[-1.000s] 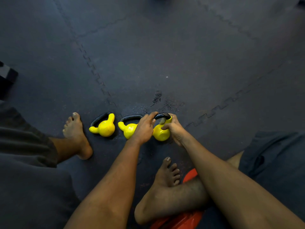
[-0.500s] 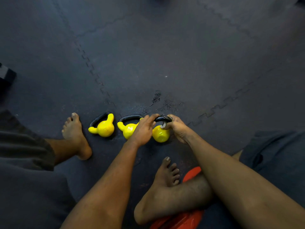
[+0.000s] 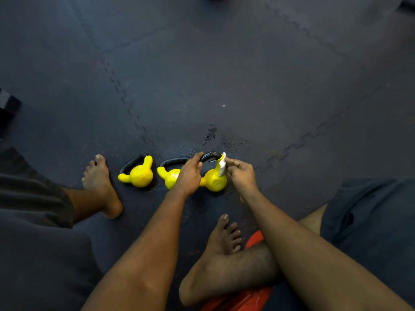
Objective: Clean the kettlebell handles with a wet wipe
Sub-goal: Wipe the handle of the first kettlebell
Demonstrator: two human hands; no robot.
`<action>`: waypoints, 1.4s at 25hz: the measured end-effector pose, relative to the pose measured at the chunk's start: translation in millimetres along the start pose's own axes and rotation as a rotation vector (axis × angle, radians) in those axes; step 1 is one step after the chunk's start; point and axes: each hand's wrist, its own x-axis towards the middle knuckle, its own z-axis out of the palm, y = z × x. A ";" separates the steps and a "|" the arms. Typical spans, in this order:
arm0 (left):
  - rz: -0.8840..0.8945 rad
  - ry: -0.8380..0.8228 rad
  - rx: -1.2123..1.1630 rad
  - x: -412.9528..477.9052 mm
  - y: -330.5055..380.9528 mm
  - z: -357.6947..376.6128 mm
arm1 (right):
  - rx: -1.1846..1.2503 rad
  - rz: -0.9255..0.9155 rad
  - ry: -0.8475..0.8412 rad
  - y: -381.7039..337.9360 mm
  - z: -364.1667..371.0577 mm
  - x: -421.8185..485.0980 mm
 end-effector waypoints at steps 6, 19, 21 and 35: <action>0.035 -0.034 0.013 0.7 2.7 2.1 | -0.223 -0.195 0.149 0.3 1.0 3.4; 0.043 -0.067 -0.016 -10.2 1.7 -4.1 | -0.094 -0.061 -0.222 1.3 -4.2 18.7; 0.042 -0.057 -0.015 -10.6 1.2 -3.6 | -0.130 -0.068 -0.241 -0.9 -4.4 18.7; 0.087 -0.032 0.069 -2.5 14.5 6.2 | -0.294 -0.081 -0.063 8.8 -4.6 24.0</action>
